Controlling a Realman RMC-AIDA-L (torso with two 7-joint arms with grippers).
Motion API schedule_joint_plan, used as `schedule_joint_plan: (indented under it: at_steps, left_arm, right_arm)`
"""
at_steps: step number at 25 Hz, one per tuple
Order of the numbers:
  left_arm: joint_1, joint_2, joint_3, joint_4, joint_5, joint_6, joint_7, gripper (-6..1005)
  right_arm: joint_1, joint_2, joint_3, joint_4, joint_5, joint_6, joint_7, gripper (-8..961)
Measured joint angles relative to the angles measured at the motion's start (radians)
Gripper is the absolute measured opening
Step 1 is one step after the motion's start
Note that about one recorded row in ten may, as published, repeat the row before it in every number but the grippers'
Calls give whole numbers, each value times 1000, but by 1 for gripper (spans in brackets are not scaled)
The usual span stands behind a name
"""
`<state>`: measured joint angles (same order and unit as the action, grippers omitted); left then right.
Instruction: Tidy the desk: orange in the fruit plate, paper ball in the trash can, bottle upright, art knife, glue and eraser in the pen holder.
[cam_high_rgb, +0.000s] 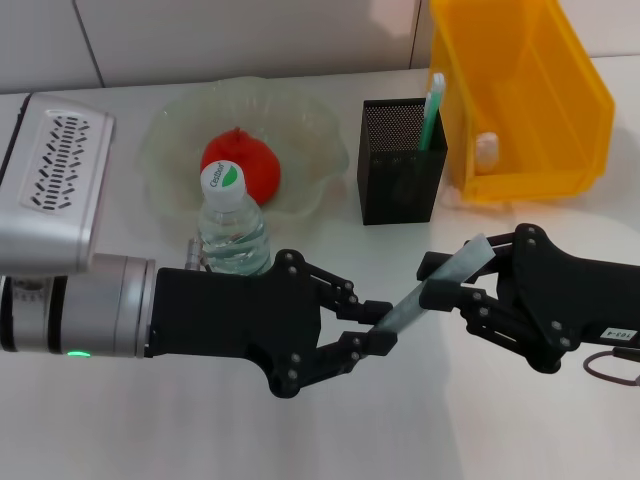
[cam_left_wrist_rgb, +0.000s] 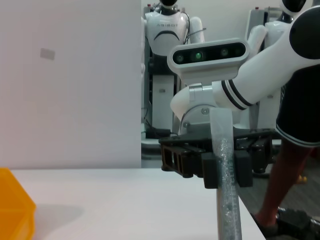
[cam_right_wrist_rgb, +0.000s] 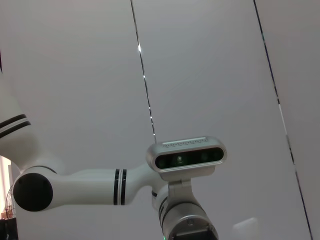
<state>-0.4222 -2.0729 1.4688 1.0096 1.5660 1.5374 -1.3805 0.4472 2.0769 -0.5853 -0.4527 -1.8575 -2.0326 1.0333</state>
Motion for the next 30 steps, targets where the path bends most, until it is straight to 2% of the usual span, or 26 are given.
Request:
schedule_joint_plan:
  at_steps: [1,14,22,25,26,28,30]
  left_arm:
    - [0,1,-1,-15,-19,3,17,183]
    - [-5,4,2,-61,-39,11,42,432]
    - [2,5,-5,-89,-38,9,57,750]
    - [9,5,-12,-103,-41,11,71,864]
    - [9,5,-12,-103,-41,11,71,864]
    - [50,0,-32,-140,-56,17,168,863]
    - [57,0,-34,-149,-65,17,186,862]
  right_arm:
    - [0,0,0,0,3,-2,-6,152]
    - [-8,0,12,0,55,-52,-26,149]
    - [-52,-17,23,-36,174,-68,-26,146]
    - [-79,-19,66,-70,240,-63,-28,146]
    - [-83,-20,116,-87,256,-49,-32,145]
    - [-82,-19,147,-92,260,-41,-39,145]
    - [-73,-11,214,-95,267,-14,-64,144]
